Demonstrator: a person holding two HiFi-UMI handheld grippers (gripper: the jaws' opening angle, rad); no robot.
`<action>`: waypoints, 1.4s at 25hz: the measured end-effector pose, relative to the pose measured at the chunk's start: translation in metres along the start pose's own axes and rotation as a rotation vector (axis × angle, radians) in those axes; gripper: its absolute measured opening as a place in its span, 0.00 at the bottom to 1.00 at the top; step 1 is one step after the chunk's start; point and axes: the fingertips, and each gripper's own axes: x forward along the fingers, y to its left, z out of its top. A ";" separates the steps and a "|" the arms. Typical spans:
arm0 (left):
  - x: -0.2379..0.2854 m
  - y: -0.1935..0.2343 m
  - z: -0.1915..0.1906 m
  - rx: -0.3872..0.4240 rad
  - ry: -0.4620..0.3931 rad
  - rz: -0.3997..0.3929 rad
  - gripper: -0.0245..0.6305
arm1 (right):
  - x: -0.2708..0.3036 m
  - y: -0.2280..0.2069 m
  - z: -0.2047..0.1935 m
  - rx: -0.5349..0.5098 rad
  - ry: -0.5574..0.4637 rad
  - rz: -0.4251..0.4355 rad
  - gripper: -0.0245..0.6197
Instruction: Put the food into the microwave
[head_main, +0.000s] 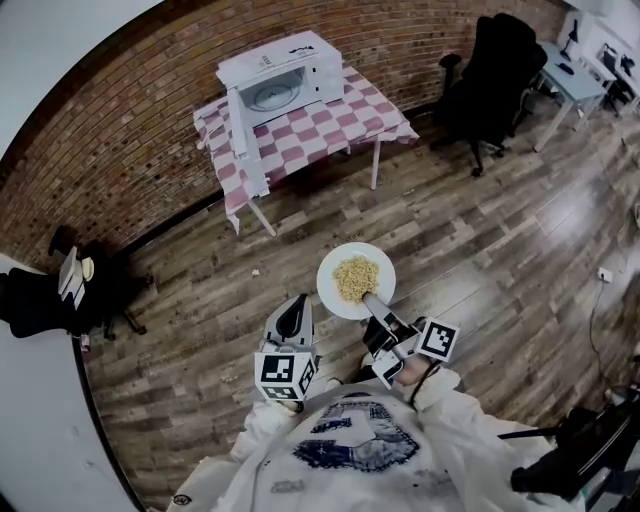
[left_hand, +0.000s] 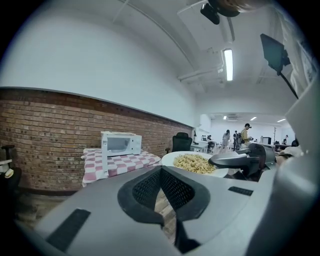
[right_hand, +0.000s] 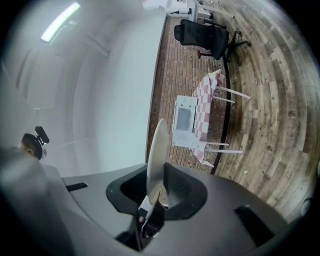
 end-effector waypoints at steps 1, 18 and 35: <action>0.007 -0.003 0.002 0.000 -0.001 0.003 0.05 | 0.001 -0.001 0.007 -0.002 0.007 0.002 0.15; 0.095 -0.046 0.021 0.023 0.000 0.031 0.05 | -0.005 -0.023 0.100 0.011 0.040 0.019 0.15; 0.189 -0.015 0.036 0.020 0.001 -0.053 0.05 | 0.053 -0.046 0.158 -0.008 -0.005 -0.021 0.15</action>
